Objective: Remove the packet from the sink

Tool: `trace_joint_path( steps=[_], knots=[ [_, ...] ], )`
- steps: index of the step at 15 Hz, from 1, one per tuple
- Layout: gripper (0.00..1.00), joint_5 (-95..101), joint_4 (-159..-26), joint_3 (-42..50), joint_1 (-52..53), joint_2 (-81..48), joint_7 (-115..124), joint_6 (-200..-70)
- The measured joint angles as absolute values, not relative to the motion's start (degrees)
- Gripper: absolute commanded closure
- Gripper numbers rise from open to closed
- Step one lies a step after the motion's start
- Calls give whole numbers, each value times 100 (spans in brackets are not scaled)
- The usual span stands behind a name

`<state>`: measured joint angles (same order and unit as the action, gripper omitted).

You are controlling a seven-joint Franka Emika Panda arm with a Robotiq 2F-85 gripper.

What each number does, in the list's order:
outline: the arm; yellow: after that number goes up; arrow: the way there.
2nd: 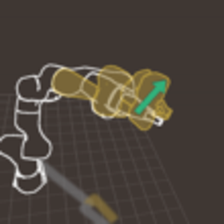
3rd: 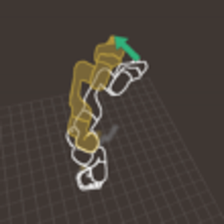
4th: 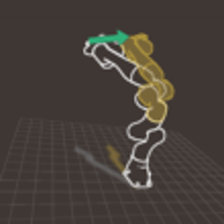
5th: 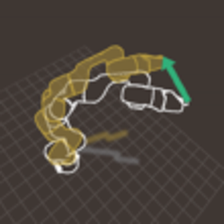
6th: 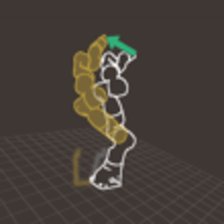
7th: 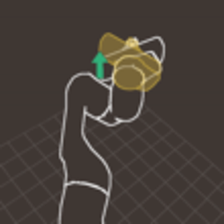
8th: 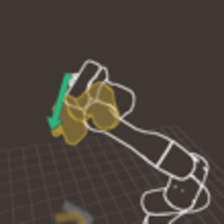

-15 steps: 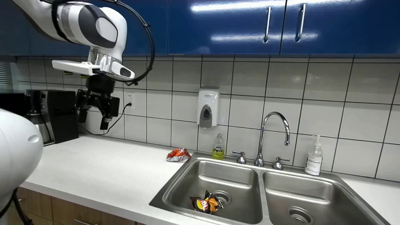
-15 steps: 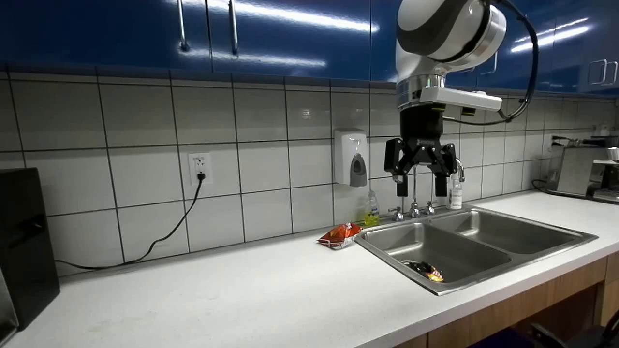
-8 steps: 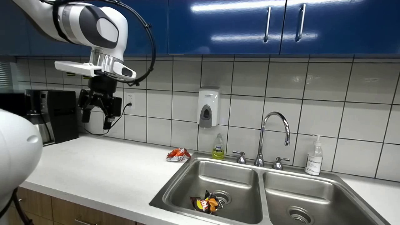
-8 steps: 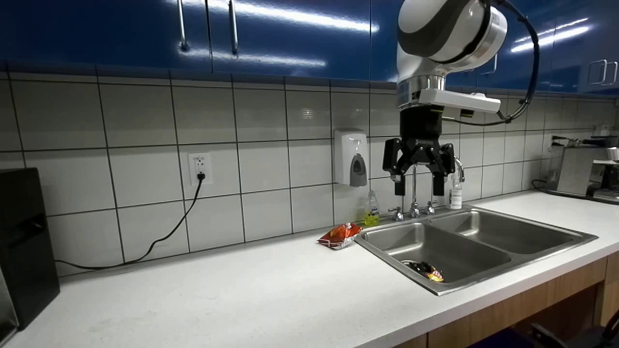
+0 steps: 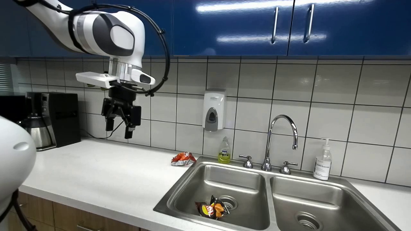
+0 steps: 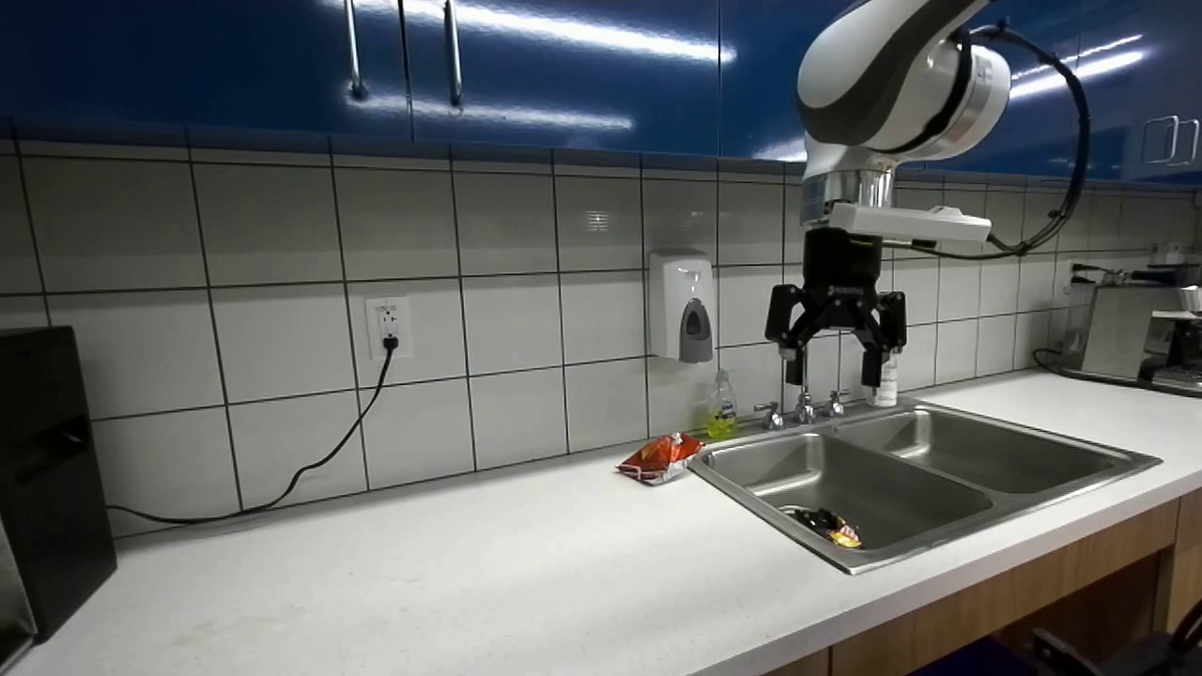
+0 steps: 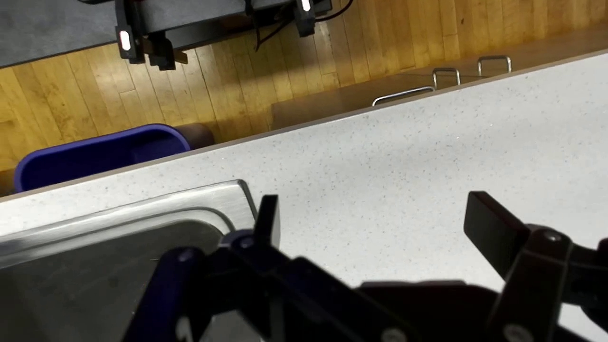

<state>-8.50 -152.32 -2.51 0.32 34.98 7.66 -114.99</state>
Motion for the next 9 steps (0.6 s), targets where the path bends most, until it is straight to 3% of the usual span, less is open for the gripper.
trace_joint_path(
  steps=[9],
  knots=[
    [0,-402,-15345,389,-732,2450,774,-12872]
  ],
)
